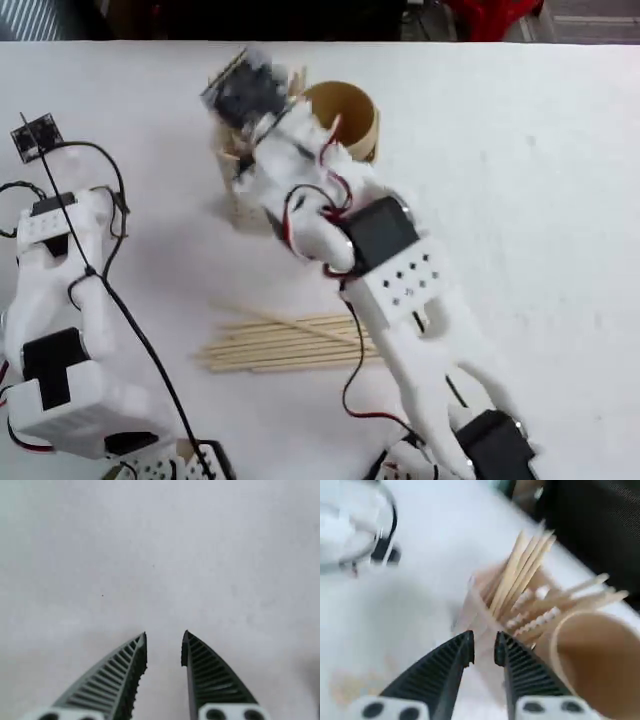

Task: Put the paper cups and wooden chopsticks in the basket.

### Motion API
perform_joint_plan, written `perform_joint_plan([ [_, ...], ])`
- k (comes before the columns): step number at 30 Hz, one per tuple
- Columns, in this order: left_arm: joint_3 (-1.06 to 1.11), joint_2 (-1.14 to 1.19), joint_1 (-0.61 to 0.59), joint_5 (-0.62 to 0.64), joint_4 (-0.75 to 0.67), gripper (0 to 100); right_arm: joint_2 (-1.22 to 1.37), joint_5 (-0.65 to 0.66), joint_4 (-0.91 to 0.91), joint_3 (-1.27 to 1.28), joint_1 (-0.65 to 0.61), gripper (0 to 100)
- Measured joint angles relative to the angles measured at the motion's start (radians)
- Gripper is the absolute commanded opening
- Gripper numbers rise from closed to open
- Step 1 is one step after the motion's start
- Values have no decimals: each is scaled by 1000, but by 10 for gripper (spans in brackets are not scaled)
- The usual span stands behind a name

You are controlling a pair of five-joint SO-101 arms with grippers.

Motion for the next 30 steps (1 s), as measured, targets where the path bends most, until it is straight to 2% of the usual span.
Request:
perform_joint_plan([
  [3,0,0,0,0,0,133,21,178,144,141,-41,129],
  [6,0,0,0,0,0,133,43,285,100,358,-69,121],
  [11,0,0,0,0,0,133,69,348,-112,655,-74,120],
  [14,0,0,0,0,0,133,75,411,-149,750,-94,119],
  [17,0,0,0,0,0,133,72,433,-150,793,-97,97],
  [20,0,0,5,0,0,133,15,446,-124,818,-117,19],
  [30,0,0,15,0,0,133,-106,559,-60,957,-275,18],
])
